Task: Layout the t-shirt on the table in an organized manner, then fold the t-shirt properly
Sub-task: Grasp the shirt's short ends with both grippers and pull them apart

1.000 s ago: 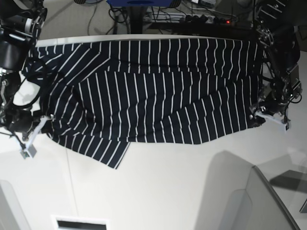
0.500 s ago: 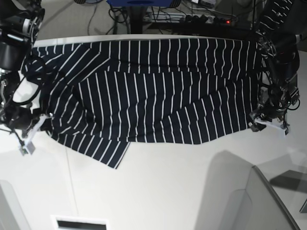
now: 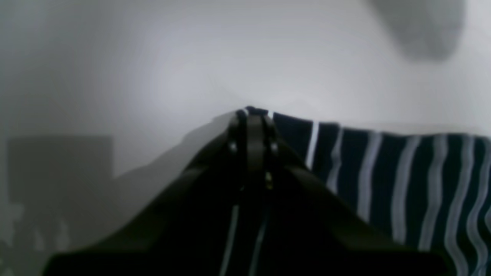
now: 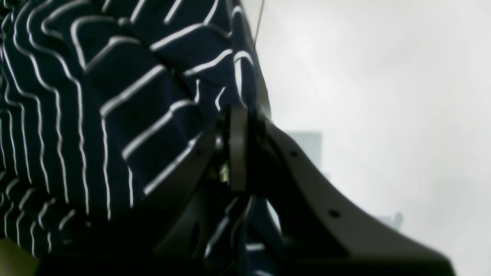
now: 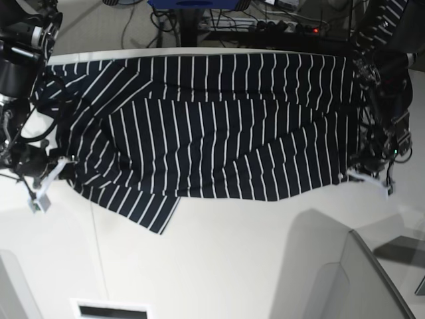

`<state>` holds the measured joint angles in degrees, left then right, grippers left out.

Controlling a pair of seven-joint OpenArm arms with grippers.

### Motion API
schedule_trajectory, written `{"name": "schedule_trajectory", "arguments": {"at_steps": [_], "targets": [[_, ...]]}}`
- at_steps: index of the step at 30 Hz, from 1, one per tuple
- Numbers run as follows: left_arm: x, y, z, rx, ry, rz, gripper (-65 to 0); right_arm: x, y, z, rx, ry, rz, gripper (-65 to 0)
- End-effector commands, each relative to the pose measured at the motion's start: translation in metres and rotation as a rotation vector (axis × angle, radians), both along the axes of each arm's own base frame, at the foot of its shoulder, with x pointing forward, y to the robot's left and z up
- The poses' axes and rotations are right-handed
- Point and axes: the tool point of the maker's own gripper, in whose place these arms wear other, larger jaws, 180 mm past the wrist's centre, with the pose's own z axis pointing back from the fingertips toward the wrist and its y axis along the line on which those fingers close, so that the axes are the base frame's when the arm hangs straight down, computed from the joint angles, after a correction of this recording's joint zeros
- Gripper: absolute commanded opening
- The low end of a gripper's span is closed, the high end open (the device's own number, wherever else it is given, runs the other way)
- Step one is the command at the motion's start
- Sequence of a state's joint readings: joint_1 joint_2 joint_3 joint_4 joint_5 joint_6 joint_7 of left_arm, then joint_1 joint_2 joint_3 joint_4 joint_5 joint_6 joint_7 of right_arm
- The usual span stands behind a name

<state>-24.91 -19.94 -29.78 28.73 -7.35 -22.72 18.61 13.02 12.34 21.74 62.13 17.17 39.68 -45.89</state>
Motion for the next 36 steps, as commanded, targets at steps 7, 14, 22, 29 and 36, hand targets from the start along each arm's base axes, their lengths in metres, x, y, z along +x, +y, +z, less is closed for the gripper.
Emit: {"name": "schedule_trajectory", "arguments": {"at_steps": [7,14,22,29,36], "targets": [[0.045,0.021,0.08,0.113,-0.142,-0.039,-65.0,0.041,-0.009,0.041,-0.04,-0.18,0.037,-64.4],[0.053,0.025,0.112,0.168,-0.173,-0.061,-65.0,0.063,-0.002,0.065,0.0,-0.352,0.024,-64.4],[0.053,0.027,0.131,0.215,-0.207,-0.073,-65.0,0.079,-0.012,0.072,0.067,-0.466,-0.046,-64.4],[0.055,0.027,0.135,0.22,-0.216,-0.074,-65.0,0.094,-0.016,0.08,0.128,-0.572,-0.099,-64.4],[0.056,0.021,0.132,0.208,-0.217,-0.08,-65.0,0.098,-0.003,0.066,0.13,-0.567,-0.027,-64.4]]}}
